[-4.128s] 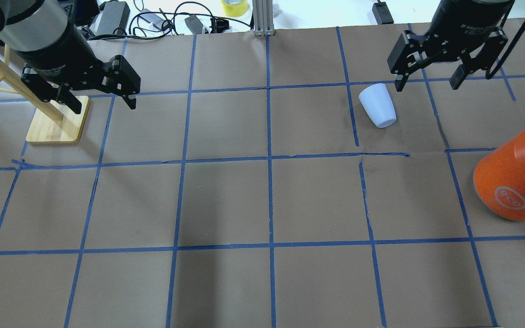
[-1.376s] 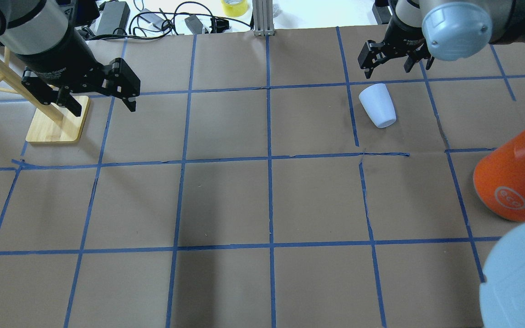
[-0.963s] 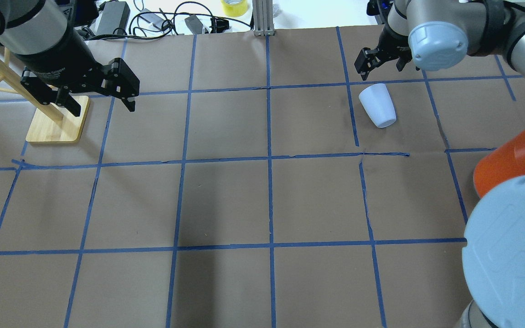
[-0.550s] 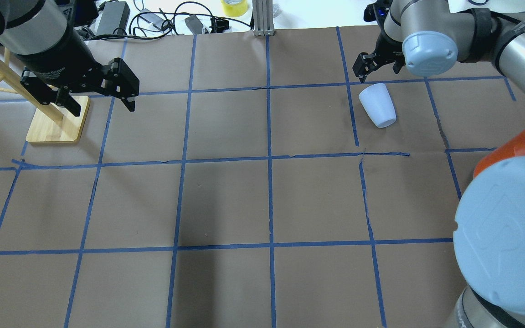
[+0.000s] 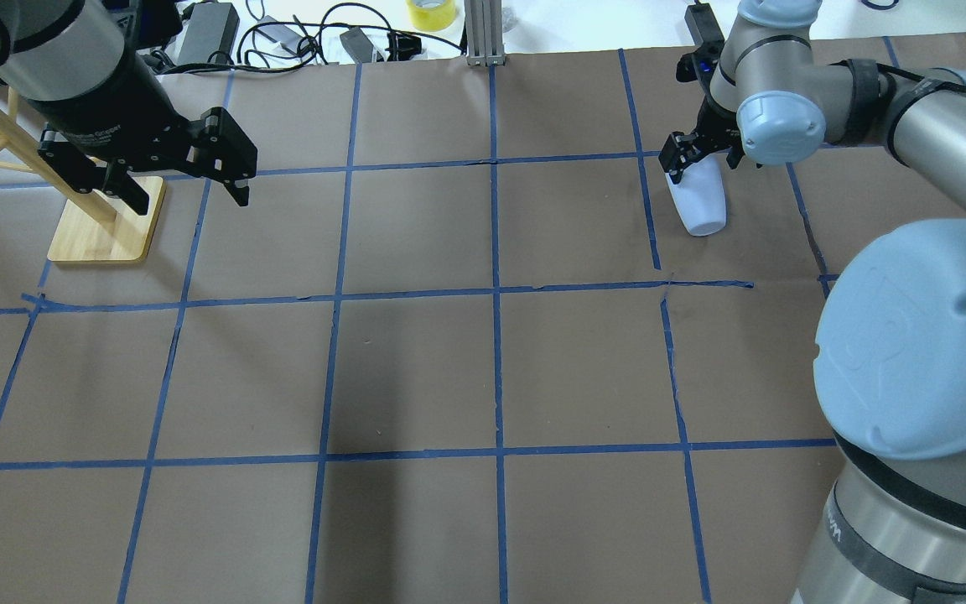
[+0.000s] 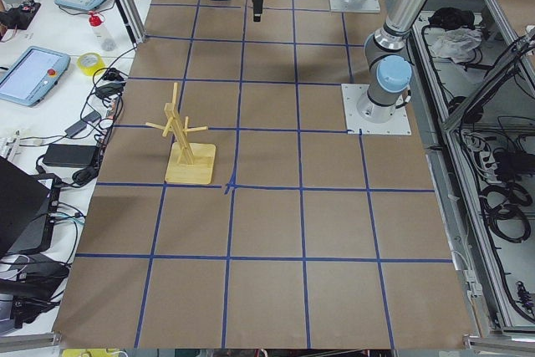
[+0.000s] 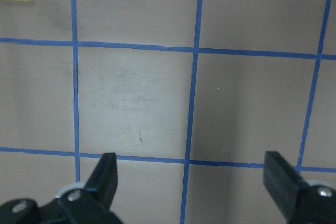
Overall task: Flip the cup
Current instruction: 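Lower the right gripper and grasp the white cup at its open rim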
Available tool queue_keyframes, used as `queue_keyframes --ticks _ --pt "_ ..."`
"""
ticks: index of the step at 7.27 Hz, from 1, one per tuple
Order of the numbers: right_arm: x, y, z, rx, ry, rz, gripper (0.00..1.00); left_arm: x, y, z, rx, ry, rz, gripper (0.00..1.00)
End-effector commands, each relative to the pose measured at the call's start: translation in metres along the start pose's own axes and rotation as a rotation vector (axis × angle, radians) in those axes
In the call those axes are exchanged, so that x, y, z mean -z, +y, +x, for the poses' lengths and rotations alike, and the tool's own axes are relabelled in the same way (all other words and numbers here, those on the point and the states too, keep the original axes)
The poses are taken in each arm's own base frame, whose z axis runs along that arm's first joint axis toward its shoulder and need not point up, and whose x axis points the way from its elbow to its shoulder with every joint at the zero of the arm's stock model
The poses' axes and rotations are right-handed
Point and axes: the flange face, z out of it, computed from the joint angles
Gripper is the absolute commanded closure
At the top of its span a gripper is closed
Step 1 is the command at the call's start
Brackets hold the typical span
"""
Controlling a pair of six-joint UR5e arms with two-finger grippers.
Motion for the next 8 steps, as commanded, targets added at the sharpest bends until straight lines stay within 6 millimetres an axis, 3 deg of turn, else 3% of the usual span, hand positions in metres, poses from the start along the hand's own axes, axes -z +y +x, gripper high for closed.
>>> queue_keyframes --ticks 1,2,3,4,5,6,7,8 --pt "-0.020 -0.002 0.001 -0.001 -0.001 -0.017 0.00 0.001 0.000 -0.002 0.003 -0.001 0.004 0.00" --pt "-0.026 -0.005 0.003 -0.009 0.006 -0.003 0.00 0.001 0.000 -0.001 0.003 0.000 0.004 0.00" --pt "-0.025 -0.008 0.004 -0.009 0.013 0.011 0.33 0.001 0.000 -0.002 0.003 -0.001 0.003 0.00" --pt "-0.017 -0.010 0.005 -0.009 0.018 0.022 0.76 0.001 0.000 -0.001 0.003 0.000 0.003 0.00" --pt "-0.003 -0.017 0.001 -0.002 0.023 0.048 0.85 0.001 0.000 -0.002 0.002 -0.001 0.004 0.00" --pt "0.019 -0.027 -0.022 0.033 0.030 0.078 0.86 0.001 -0.001 -0.002 0.003 -0.001 0.004 0.00" --pt "0.045 -0.029 -0.054 0.077 0.038 0.100 0.95 0.001 -0.001 -0.002 0.005 -0.001 0.004 0.00" --pt "0.056 -0.028 -0.072 0.103 0.052 0.104 1.00 0.001 0.000 -0.002 0.003 -0.001 0.003 0.00"
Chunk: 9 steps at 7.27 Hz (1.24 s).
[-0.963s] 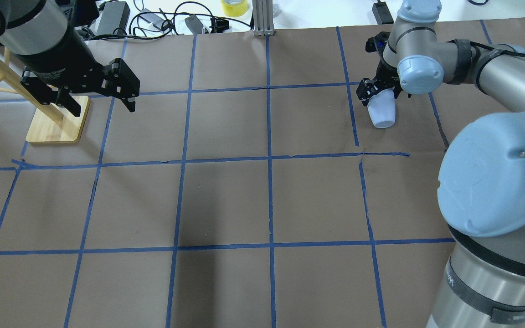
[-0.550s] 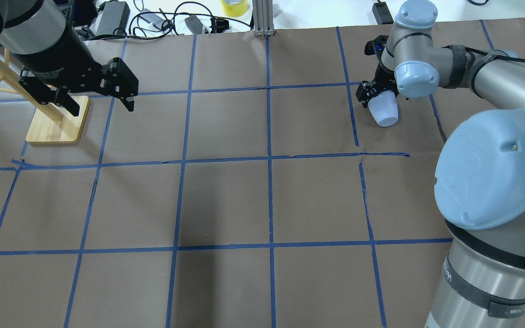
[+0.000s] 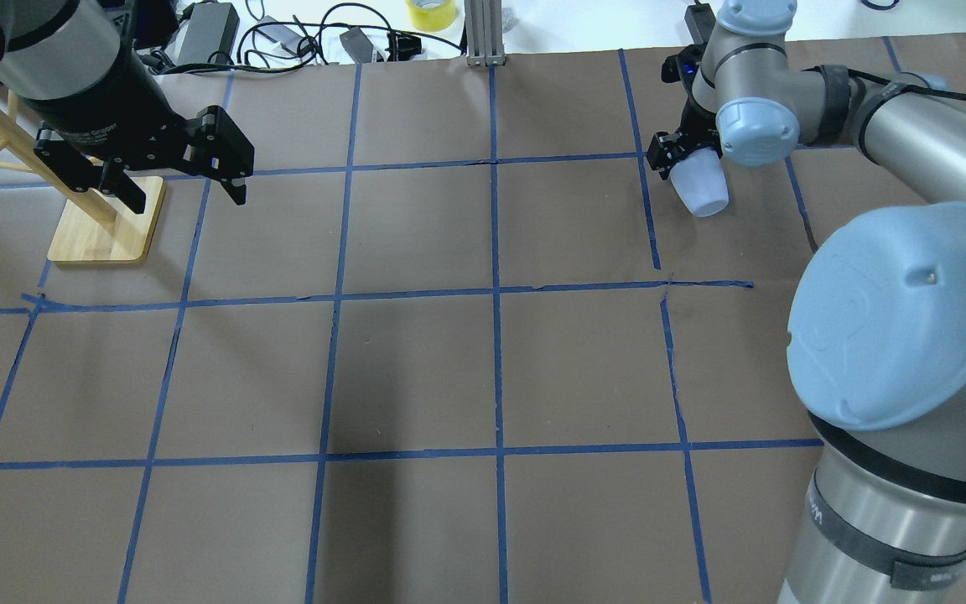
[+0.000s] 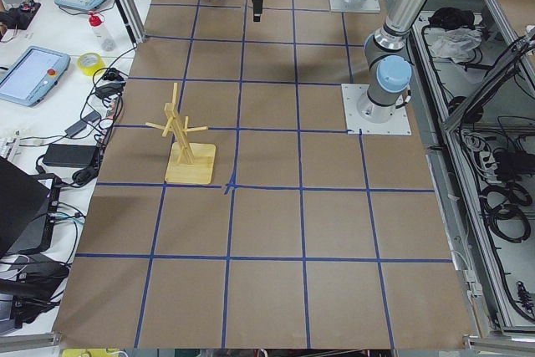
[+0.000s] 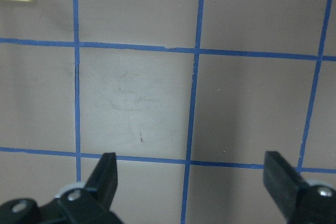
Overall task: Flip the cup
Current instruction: 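Carry the held cup with the right gripper toward the left arm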
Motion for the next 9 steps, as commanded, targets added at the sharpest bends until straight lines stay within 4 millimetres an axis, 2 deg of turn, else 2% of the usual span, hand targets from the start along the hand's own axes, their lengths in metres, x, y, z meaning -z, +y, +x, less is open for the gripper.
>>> queue_keyframes --ticks 1,2,3,4,5,6,7,8,9 --pt "0.028 -0.008 -0.046 0.096 0.016 0.033 1.00 0.000 0.000 0.000 0.000 0.000 -0.001 0.00" --pt "0.036 -0.012 -0.098 0.215 0.014 0.057 1.00 0.000 0.000 0.000 0.001 0.000 -0.001 0.00" --pt "0.039 -0.010 -0.173 0.350 0.014 0.105 1.00 0.000 0.000 0.000 0.000 0.000 -0.001 0.00" --pt "0.044 -0.006 -0.231 0.502 0.054 0.160 1.00 0.000 0.000 0.000 0.000 0.000 0.000 0.00" --pt "0.028 0.002 -0.272 0.746 0.059 0.138 1.00 0.002 0.000 -0.001 0.000 -0.003 0.004 0.00" --pt "0.014 0.002 -0.284 1.029 0.076 0.139 1.00 0.003 0.000 -0.001 0.000 -0.003 0.005 0.00" --pt "0.009 0.004 -0.296 1.143 0.070 0.149 1.00 0.004 0.000 -0.002 0.003 -0.005 0.007 0.00" --pt "0.011 0.015 -0.336 1.261 0.030 0.177 1.00 0.004 0.000 -0.004 0.007 -0.005 0.006 0.00" --pt "0.011 0.024 -0.362 1.395 0.021 0.187 1.00 0.003 0.000 -0.005 0.009 -0.005 0.005 0.00"
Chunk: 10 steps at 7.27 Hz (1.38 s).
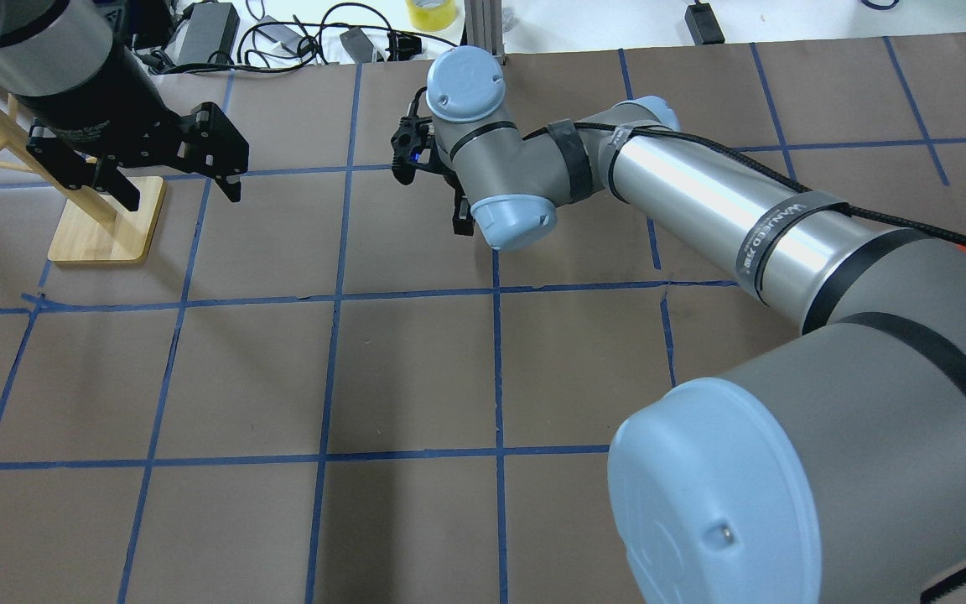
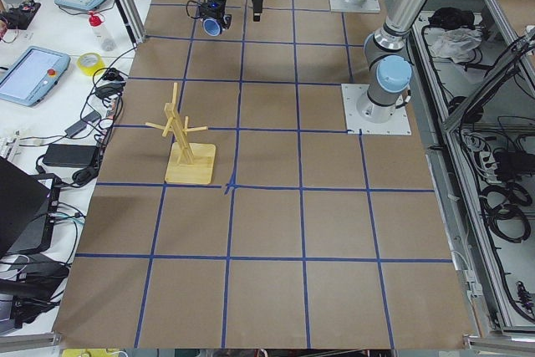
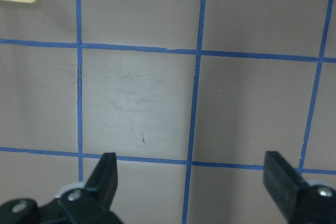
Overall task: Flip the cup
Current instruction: 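Carry the held cup with the right gripper toward the left arm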
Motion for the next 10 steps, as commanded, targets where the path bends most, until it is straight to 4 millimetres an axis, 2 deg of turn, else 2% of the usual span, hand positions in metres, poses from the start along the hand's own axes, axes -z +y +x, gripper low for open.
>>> queue_keyframes --ticks 1,2,4,6,7,8,10 --pt "0.001 -0.036 -0.028 0.209 -0.017 0.039 1.00 0.000 0.001 -0.001 0.003 0.000 -0.001 0.00" --pt "-0.005 -0.045 -0.037 0.230 -0.040 0.067 1.00 -0.002 0.000 -0.002 0.000 0.002 -0.004 0.00" --pt "-0.018 -0.049 -0.042 0.340 -0.068 0.104 1.00 -0.001 0.001 -0.002 -0.002 0.001 -0.003 0.00" --pt "-0.021 -0.049 -0.044 0.340 -0.078 0.107 1.00 0.001 0.002 -0.003 0.000 -0.004 0.001 0.00" --pt "-0.021 -0.049 -0.044 0.338 -0.078 0.108 0.80 0.002 0.004 -0.003 0.000 -0.004 -0.004 0.00" --pt "-0.023 -0.048 -0.045 0.338 -0.087 0.105 0.74 0.003 0.005 -0.005 0.000 -0.020 -0.003 0.00" --pt "-0.024 -0.048 -0.046 0.333 -0.092 0.105 0.71 0.008 0.006 -0.007 -0.001 -0.043 0.010 0.00"
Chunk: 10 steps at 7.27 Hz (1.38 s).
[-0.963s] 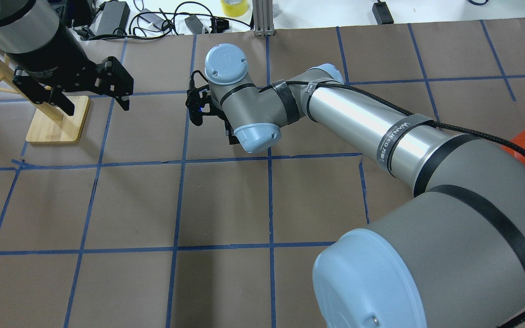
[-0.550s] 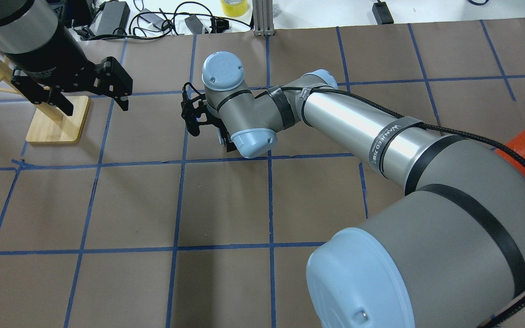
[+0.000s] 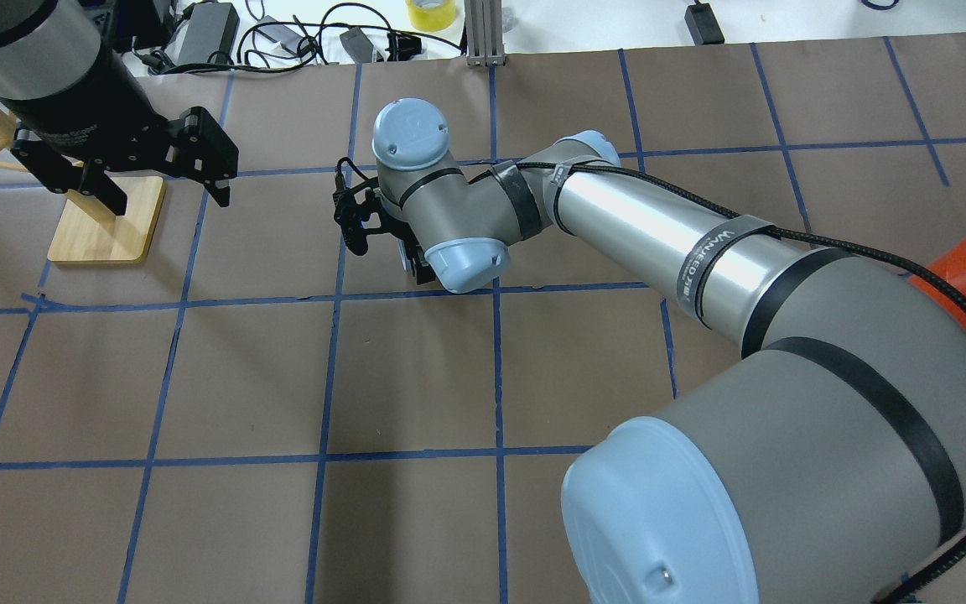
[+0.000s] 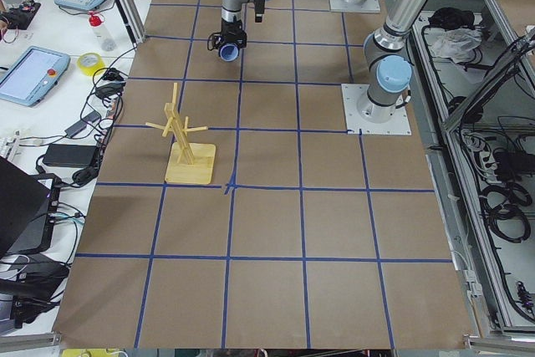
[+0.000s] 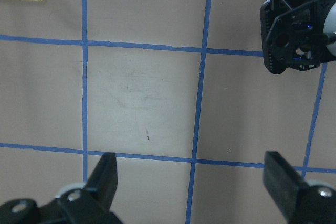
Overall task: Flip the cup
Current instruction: 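Carry the held cup with the right gripper toward the left arm, then set the cup down on its side and open the right gripper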
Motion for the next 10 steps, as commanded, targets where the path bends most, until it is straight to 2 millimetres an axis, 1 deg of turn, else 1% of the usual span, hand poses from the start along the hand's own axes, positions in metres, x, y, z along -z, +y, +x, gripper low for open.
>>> queue_keyframes --ticks 1,2,3,4,5,6,7,8,9,10 --pt "-0.008 0.001 -0.001 -0.019 -0.013 -0.004 0.59 0.007 -0.002 -0.002 -0.002 -0.019 0.017 0.00" --pt "-0.009 0.001 -0.002 -0.065 -0.016 -0.003 0.47 0.004 -0.004 0.000 -0.002 -0.015 0.010 0.00" --pt "-0.009 -0.003 -0.003 -0.089 -0.025 0.037 0.22 -0.001 -0.011 -0.001 0.016 -0.008 0.007 0.00" --pt "-0.009 -0.008 -0.003 -0.091 -0.029 0.085 0.12 0.000 -0.014 -0.003 0.025 -0.006 0.022 0.00" --pt "-0.006 -0.007 -0.001 -0.095 -0.023 0.088 0.00 -0.005 -0.024 -0.003 0.034 -0.005 0.069 0.00" --pt "-0.001 -0.007 0.000 -0.099 -0.017 0.088 0.00 -0.009 -0.027 -0.001 0.065 -0.007 0.073 0.00" --pt "0.004 -0.007 0.003 -0.097 -0.004 0.086 0.00 -0.007 -0.030 -0.001 0.128 -0.003 0.104 0.00" --pt "0.021 -0.002 0.010 -0.113 0.013 0.090 0.00 -0.012 -0.031 -0.001 0.112 -0.006 0.109 0.00" --pt "0.055 -0.007 0.011 -0.213 0.052 0.092 0.00 -0.016 -0.032 0.000 0.113 0.006 0.108 0.00" --pt "0.081 0.011 0.018 -0.259 0.059 0.068 0.00 -0.021 -0.033 0.004 0.081 0.048 0.093 0.00"
